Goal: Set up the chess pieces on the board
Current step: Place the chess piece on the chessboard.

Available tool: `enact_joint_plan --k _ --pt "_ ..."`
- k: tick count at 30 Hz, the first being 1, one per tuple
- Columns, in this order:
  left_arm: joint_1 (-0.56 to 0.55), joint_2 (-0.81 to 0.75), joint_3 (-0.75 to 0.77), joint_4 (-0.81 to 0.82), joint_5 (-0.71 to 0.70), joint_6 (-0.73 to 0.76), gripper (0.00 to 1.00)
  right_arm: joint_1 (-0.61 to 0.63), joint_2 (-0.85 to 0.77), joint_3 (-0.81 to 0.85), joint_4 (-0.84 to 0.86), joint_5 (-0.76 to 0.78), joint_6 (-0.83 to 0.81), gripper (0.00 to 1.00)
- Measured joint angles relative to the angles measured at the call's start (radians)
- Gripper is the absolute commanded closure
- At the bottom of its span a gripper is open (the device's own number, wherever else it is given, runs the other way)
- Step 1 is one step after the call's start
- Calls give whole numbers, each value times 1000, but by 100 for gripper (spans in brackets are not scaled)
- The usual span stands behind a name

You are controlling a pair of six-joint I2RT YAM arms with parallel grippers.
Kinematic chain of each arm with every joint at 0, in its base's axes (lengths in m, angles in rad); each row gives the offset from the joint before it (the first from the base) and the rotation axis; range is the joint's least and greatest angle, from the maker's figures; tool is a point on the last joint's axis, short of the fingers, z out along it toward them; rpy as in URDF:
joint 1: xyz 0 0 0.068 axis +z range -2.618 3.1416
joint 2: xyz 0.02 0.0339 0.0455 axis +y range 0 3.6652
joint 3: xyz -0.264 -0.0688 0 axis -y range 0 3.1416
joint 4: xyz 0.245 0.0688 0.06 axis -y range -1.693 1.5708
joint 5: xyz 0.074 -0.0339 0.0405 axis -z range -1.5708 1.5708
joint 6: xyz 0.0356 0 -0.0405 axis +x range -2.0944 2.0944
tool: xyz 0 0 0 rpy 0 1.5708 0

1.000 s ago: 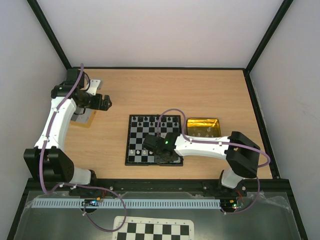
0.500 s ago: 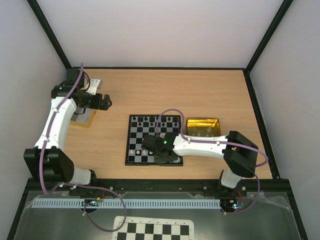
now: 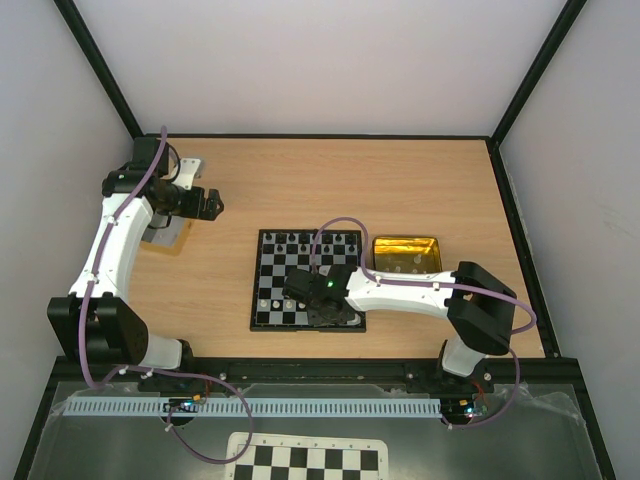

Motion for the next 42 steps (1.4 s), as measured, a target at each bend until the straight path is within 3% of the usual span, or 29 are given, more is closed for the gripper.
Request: enact_joint_plan --k 33,42 --pt "0 0 -15 0 0 0 1 0 0 6 -20 9 0 77" --pt "0 0 -15 1 0 0 1 -74 -23 117 -100 8 -41 75"
